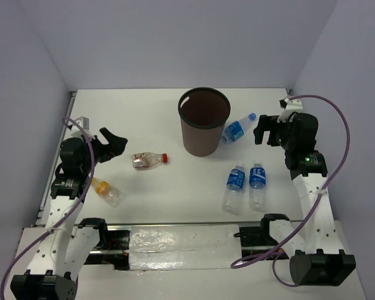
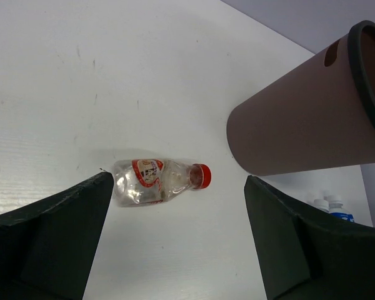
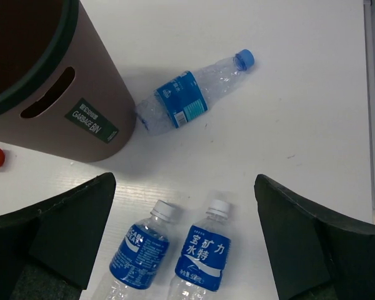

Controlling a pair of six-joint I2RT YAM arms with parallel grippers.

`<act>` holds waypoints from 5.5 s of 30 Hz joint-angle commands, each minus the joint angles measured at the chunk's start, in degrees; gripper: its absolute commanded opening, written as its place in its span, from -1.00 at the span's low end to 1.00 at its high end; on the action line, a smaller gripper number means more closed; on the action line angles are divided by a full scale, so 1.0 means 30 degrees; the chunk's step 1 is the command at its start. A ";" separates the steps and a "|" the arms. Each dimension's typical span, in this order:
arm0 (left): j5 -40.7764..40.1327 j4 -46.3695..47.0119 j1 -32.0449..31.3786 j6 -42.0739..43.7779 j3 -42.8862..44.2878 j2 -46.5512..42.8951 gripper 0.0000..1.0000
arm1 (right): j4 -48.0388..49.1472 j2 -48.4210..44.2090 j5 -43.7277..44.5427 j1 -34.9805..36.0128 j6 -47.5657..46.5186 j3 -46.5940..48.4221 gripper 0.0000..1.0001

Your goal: Put the plastic bottles in the bin

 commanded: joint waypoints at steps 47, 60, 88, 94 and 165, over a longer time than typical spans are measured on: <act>-0.1823 -0.2059 0.0042 -0.5690 -0.0814 0.1974 0.93 | -0.8390 1.5349 0.0558 -0.1174 -0.3290 0.0427 0.81; -0.0623 -0.0772 0.0042 -0.5807 -0.1429 0.2178 0.99 | -0.8711 1.2605 0.0997 -0.1936 -0.4400 0.4288 -0.65; -0.0033 0.1076 -0.2475 -0.7856 -0.1986 0.4610 0.99 | 0.2623 1.4294 -0.4981 0.7436 -0.0419 1.7801 -0.46; -0.1322 0.0403 -0.3180 -0.8675 -0.1753 0.5078 0.99 | 0.2539 1.5966 -0.4277 0.7850 -0.0535 1.8035 0.86; -0.3491 0.4527 -1.0855 0.1603 2.4614 2.1483 -0.51 | -0.4141 -0.1318 -1.3154 0.1522 -0.7948 -0.0509 0.83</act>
